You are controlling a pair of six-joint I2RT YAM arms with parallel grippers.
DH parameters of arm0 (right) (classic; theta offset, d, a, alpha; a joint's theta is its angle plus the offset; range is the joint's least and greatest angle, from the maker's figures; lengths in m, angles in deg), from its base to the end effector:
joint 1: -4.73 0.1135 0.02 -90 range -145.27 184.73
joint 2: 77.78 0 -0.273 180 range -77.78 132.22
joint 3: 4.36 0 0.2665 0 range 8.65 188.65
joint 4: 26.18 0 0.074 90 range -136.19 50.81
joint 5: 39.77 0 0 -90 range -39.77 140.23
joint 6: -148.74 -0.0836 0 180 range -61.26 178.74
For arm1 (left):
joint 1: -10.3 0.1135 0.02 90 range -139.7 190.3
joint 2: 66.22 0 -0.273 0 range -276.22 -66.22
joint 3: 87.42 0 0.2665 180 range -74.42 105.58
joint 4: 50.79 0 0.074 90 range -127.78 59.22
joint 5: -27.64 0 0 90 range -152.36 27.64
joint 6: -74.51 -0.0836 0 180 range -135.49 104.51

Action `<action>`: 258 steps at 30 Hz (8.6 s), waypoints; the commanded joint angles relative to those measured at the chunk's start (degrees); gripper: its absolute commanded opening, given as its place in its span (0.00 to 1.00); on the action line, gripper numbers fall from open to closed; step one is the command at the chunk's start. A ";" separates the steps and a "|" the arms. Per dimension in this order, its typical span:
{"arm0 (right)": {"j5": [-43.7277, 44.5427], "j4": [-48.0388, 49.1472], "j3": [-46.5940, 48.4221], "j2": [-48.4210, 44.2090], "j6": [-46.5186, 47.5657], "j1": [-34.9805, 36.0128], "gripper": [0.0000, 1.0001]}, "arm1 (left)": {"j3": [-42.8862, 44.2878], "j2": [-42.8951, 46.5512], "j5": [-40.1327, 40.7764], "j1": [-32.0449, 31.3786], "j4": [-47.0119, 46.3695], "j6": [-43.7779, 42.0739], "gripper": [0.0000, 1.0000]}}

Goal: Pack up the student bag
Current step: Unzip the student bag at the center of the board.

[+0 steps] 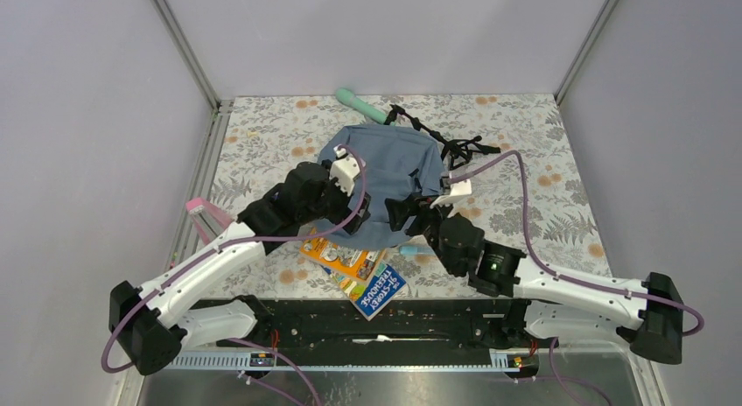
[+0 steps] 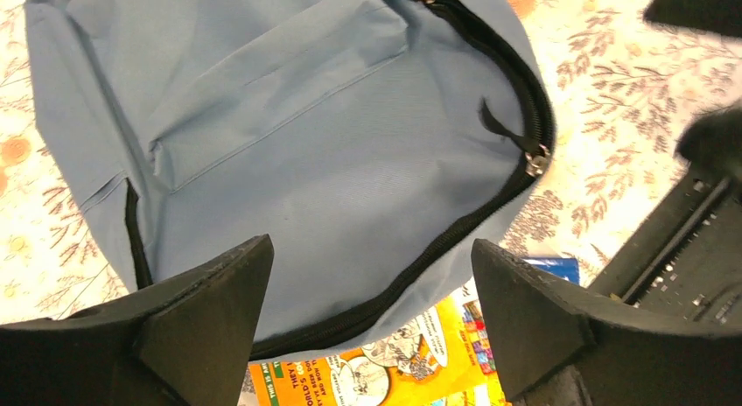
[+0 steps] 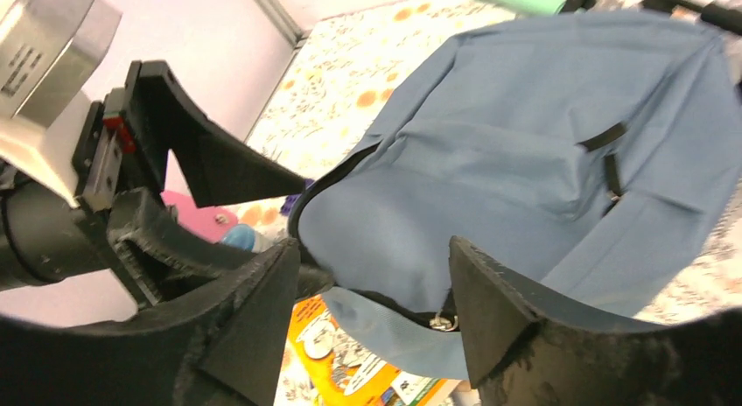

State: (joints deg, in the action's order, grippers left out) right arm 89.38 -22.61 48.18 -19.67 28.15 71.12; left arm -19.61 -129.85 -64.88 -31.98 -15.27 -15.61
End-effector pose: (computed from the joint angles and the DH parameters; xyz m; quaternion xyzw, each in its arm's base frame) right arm 0.1604 0.2352 0.3146 0.0132 0.7165 0.3304 0.6143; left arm 0.2188 -0.2039 0.2956 0.3252 0.8087 -0.1940 0.4501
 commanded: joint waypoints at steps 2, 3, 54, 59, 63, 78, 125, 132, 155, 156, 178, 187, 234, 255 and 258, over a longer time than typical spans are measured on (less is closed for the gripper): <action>7.25 -3.56 1.48 -4.34 7.67 -0.72 0.82 | -1.01 3.22 -12.28 -0.16 -6.73 -2.17 0.94; 7.07 -5.27 1.95 -4.54 7.62 -1.72 0.85 | -0.32 2.48 -14.58 -0.15 -6.78 -1.34 0.95; -14.66 -13.23 -9.48 -7.93 -12.06 -19.28 0.89 | 6.95 -19.44 -15.81 -0.93 -17.39 31.65 0.00; -15.34 -8.37 -13.01 -5.93 -20.77 -19.28 0.91 | 3.89 -14.33 -16.75 -0.91 -21.77 32.83 0.00; -14.44 -3.63 -15.80 -5.25 -25.93 -19.28 1.00 | 3.08 -12.59 -17.50 -0.87 -20.78 32.32 0.00; -18.35 7.15 -17.38 2.38 -36.16 -19.28 0.98 | -0.82 -7.90 -16.83 -0.88 -22.19 31.73 0.00; -9.97 8.82 -15.38 0.36 -30.48 -19.28 0.00 | -11.66 5.76 8.49 10.00 -10.71 27.81 0.00; -9.80 7.98 -14.94 -0.25 -29.27 -19.28 0.00 | -13.41 4.05 7.89 15.69 -12.55 28.61 0.00; -13.66 -4.18 -5.72 -1.97 -6.94 -19.28 0.86 | -12.34 1.24 3.87 22.68 -13.89 30.86 0.00; -14.09 -4.66 -5.08 -2.31 -3.33 -19.30 0.93 | -12.06 1.01 3.06 22.68 -13.69 30.94 0.00; -52.80 -23.08 24.83 24.19 29.06 -14.53 0.89 | -1.65 -6.78 -8.35 23.48 -2.62 21.50 0.00; -36.46 -23.72 29.38 32.32 31.62 -9.61 0.72 | -0.60 -6.32 -9.26 23.72 -1.58 20.51 0.00; -28.54 -13.35 17.46 19.04 38.98 -4.47 0.00 | 2.37 -10.64 -9.74 27.78 -3.25 21.55 0.00; -32.65 -10.42 15.34 14.57 36.47 -4.44 0.00 | 6.25 -20.74 -7.87 31.39 -4.73 22.71 0.00; -33.40 -9.94 15.47 14.79 36.17 -4.48 0.00 | 7.09 -22.15 -7.62 32.35 -4.87 22.59 0.00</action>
State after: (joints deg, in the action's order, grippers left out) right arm 58.13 -38.39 62.96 -2.21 65.52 66.40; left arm -15.76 -150.22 -74.70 -1.62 -16.98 7.30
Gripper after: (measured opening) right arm 0.031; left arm 0.005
